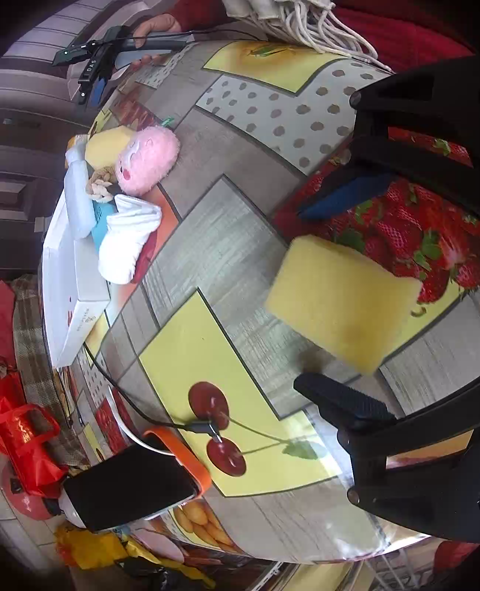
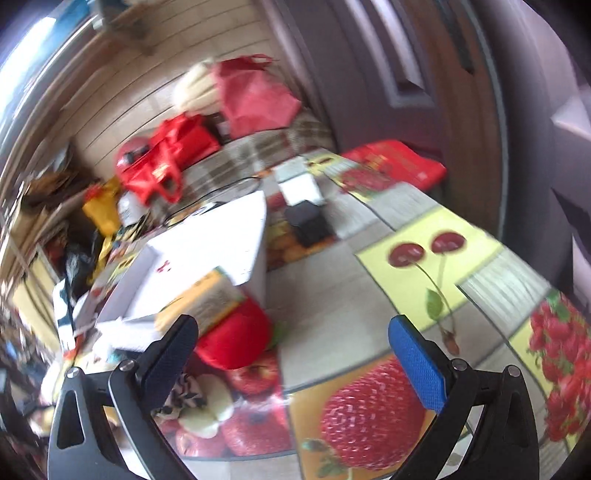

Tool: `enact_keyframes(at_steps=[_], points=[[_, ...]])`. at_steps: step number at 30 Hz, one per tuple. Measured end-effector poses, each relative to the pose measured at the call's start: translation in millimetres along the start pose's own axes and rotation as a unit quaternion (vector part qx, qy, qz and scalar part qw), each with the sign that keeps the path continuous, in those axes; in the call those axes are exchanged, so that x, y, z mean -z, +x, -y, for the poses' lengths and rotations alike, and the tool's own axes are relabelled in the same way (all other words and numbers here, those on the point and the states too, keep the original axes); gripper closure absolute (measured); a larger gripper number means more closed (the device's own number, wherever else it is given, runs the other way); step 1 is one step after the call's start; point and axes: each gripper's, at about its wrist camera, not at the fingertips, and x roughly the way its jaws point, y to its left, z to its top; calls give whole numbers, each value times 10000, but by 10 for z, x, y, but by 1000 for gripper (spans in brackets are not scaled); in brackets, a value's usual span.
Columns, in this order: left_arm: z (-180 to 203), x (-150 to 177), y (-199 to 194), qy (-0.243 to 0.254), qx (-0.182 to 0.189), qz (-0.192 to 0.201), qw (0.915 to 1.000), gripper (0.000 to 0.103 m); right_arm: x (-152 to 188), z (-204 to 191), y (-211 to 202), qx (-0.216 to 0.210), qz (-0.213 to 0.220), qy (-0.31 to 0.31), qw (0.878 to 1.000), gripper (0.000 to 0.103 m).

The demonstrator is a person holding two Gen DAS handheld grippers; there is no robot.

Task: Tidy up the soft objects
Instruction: 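Swing the left tool down to the yellow sponge and grasp it, then lift the yellow sponge with the left tool while the right tool grasps the yellow tissue pack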

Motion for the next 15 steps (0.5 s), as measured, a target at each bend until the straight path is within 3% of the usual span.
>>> enact_keyframes(at_steps=[1, 3, 9, 15], points=[[21, -51, 0, 61, 44, 1, 10000, 33, 12, -118, 32, 71, -78, -317, 9994, 0], [105, -108, 17, 183, 108, 58, 9998, 59, 6, -305, 152, 304, -254, -779, 9962, 0], [302, -159, 115, 314, 240, 213, 9990, 61, -143, -426, 264, 99, -225, -1031, 9944, 0], [422, -226, 171, 419, 321, 221, 9984, 61, -151, -624, 501, 33, -514, -1762, 9830, 0]])
